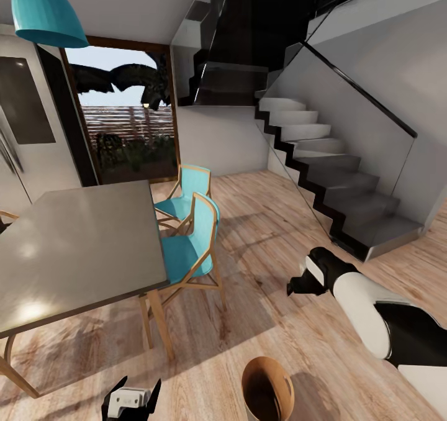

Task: Put the three can of soda from the living room inside the tash can in the kitchen.

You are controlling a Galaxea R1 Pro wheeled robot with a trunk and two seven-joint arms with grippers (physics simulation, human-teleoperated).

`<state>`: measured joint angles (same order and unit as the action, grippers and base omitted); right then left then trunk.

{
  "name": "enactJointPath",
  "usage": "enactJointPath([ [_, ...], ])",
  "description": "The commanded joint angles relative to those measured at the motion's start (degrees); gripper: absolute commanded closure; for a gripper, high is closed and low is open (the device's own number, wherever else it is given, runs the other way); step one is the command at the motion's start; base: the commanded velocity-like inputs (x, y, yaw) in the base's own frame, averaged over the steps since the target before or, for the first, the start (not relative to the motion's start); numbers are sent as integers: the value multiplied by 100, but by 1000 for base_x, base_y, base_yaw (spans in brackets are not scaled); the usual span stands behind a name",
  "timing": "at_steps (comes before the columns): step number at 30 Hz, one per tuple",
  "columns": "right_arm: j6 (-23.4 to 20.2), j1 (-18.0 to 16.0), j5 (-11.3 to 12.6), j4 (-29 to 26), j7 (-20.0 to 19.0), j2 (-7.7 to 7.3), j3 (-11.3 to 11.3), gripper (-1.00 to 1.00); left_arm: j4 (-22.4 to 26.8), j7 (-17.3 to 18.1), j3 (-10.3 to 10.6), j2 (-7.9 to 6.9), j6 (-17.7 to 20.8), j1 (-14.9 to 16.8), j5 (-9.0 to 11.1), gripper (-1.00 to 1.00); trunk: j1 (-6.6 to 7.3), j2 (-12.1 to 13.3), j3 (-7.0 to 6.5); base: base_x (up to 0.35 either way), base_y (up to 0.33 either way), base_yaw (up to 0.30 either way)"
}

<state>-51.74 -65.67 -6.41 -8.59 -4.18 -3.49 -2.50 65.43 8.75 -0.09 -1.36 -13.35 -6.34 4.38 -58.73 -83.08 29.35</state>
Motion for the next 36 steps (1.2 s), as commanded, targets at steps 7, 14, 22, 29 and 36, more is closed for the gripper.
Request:
enactJointPath([
  [7,-264,-21,-16,142,5,-11,3,-100,-8,-10,-9,4,6,1,0,-100,-154,-281,126,0,0,0],
  [14,-374,-24,-25,160,5,-1,3,-100,-1,-7,-7,4,7,2,1,-100,-307,-562,251,0,0,0],
  [22,-390,-25,-26,163,5,30,3,-100,3,-5,18,5,7,2,2,-100,-483,-882,395,0,0,0],
  [29,-383,-25,-27,164,5,33,5,-100,-8,-5,30,5,7,2,2,-100,-637,-1163,521,0,0,0],
  [36,-375,-25,-27,164,17,36,185,-100,-30,-4,43,5,7,-1,-4,-100,-791,-1444,646,0,0,0],
])
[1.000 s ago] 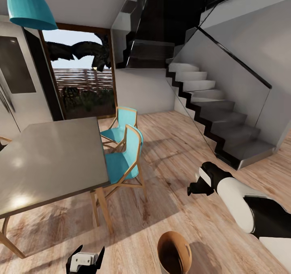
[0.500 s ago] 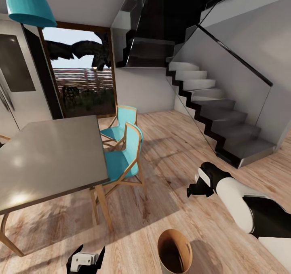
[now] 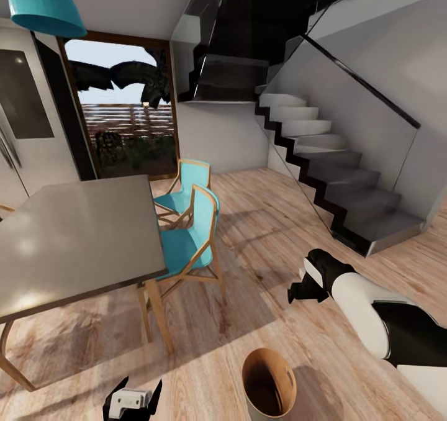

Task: Put the three can of soda from the living room inside the tash can in the kitchen.

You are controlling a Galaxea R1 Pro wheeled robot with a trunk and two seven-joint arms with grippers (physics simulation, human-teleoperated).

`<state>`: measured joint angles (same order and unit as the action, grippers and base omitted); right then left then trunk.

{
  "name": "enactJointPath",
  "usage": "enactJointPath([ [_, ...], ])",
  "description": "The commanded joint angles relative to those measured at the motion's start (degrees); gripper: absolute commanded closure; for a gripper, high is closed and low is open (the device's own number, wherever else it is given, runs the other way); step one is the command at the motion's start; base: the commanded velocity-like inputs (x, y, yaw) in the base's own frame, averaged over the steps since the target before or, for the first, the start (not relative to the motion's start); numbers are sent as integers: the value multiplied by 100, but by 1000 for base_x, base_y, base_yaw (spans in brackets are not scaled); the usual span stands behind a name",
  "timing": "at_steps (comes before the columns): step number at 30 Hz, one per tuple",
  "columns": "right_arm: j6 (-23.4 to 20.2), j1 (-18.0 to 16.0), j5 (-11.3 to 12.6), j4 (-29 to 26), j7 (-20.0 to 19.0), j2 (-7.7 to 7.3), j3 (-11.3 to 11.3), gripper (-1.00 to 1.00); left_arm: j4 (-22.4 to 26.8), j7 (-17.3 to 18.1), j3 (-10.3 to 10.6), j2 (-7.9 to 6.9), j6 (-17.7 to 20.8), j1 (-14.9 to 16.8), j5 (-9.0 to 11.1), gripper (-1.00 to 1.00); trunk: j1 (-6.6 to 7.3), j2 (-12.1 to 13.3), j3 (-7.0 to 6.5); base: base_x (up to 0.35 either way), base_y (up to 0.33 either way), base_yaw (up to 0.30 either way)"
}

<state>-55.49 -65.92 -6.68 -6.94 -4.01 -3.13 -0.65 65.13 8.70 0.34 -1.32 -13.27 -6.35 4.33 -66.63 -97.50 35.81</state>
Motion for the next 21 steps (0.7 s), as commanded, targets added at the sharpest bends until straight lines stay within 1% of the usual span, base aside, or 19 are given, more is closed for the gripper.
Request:
enactJointPath([
  [1,1,0,0,0,14,1,24,-100,-2,0,2,0,0,0,-4,-100,-23,-42,18,0,0,0],
  [8,3,0,7,-7,130,14,98,-100,-9,0,9,0,1,2,-5,-100,-176,-322,144,0,0,0],
  [21,3,0,2,-110,197,14,124,-100,-17,0,10,0,0,2,-24,-100,-462,-844,377,0,0,0],
])
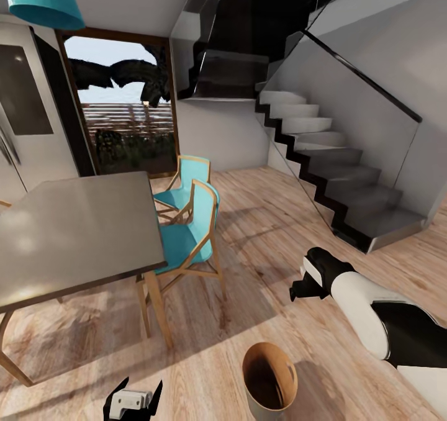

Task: Put the three can of soda from the living room inside the tash can in the kitchen.

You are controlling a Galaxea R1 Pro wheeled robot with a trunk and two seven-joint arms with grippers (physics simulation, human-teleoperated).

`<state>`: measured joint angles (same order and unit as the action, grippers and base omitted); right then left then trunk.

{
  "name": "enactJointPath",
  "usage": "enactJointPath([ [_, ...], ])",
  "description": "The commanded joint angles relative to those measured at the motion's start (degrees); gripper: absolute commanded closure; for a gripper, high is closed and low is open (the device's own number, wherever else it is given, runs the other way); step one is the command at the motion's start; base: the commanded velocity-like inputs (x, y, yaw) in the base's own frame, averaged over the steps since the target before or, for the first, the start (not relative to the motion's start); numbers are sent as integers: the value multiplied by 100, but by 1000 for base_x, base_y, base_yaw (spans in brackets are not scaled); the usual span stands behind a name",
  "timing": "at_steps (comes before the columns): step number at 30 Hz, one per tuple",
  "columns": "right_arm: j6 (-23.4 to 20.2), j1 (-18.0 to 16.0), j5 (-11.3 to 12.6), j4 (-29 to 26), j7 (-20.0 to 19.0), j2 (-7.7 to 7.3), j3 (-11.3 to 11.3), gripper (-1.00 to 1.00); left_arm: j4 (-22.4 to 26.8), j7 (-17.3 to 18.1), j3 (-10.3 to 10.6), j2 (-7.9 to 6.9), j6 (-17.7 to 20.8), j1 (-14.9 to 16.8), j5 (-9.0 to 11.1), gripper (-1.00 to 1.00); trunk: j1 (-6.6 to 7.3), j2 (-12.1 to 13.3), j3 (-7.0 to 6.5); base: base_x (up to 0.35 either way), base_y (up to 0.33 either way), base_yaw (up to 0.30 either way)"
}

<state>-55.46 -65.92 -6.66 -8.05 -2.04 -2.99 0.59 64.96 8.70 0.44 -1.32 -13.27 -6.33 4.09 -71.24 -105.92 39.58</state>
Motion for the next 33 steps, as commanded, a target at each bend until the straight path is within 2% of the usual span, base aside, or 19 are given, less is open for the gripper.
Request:
enactJointPath([
  [1,0,0,-1,-3,0,2,1,-100,0,0,0,0,0,0,1,-100,-23,-42,18,0,0,0],
  [33,4,0,-2,-16,2,17,21,-100,-1,0,-2,0,0,0,4,-100,-725,-1325,593,0,0,0],
])
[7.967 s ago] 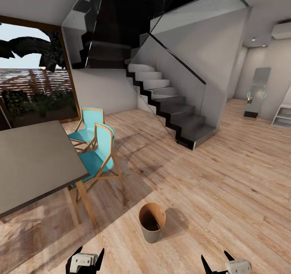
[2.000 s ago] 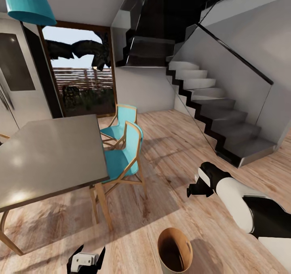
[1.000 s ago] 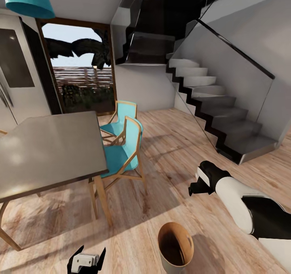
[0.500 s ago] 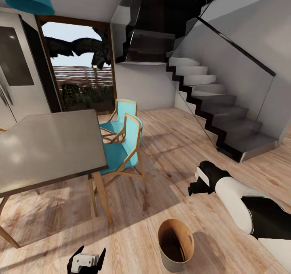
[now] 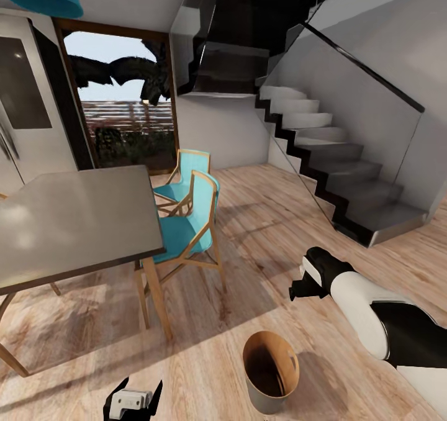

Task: Put the three can of soda from the living room inside the tash can in the kitchen.

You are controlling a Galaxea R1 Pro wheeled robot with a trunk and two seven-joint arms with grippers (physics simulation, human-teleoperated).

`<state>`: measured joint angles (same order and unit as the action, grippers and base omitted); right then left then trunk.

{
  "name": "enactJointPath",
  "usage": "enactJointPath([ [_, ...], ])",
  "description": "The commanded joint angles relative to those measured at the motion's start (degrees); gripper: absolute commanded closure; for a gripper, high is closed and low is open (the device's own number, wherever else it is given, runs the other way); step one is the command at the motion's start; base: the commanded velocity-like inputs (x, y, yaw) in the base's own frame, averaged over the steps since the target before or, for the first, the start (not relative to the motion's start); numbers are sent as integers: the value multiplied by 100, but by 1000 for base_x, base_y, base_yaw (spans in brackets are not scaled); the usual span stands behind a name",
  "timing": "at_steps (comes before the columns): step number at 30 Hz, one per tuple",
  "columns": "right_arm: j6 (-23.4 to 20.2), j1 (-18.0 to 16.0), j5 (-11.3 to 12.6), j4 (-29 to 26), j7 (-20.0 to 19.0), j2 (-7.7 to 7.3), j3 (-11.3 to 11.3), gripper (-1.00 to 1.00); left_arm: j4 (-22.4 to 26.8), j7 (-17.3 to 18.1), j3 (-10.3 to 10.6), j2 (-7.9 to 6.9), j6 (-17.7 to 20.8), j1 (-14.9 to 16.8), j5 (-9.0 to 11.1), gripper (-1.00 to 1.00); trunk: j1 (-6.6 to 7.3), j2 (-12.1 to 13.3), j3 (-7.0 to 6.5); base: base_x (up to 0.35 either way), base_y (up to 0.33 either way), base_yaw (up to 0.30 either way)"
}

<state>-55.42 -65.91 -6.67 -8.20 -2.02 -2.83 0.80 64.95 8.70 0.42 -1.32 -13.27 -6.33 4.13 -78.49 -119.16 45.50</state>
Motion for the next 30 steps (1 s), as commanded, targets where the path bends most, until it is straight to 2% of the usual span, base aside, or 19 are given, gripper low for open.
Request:
enactJointPath([
  [1,1,0,0,-1,0,0,0,-100,0,0,0,0,0,0,0,-100,-23,-42,18,0,0,0],
  [30,5,0,0,-24,0,-5,25,-100,0,0,2,0,16,0,0,-100,-660,-1205,539,0,0,0],
])
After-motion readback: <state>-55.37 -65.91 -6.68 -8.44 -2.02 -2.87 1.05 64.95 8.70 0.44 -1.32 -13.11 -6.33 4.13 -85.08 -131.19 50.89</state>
